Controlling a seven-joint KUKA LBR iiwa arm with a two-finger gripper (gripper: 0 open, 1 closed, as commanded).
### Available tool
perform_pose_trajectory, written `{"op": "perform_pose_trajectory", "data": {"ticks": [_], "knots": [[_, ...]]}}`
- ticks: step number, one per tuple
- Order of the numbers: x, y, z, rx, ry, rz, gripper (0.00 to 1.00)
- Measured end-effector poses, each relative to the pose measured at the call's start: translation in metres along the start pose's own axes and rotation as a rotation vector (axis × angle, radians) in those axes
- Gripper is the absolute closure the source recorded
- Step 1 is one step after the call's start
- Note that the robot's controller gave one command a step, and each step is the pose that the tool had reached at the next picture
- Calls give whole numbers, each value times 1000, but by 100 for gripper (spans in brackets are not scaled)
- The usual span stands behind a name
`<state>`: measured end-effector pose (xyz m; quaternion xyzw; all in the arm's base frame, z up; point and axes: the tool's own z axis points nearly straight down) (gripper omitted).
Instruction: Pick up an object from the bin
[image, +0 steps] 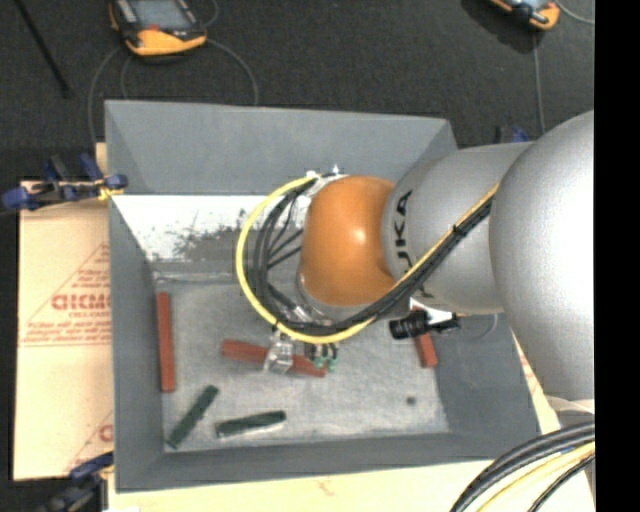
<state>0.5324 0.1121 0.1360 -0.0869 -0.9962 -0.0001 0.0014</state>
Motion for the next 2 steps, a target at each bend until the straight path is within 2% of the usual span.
{"op": "perform_pose_trajectory", "data": {"ticks": [2], "knots": [[-1, 0, -30, -3, -7, 0, 100]]}}
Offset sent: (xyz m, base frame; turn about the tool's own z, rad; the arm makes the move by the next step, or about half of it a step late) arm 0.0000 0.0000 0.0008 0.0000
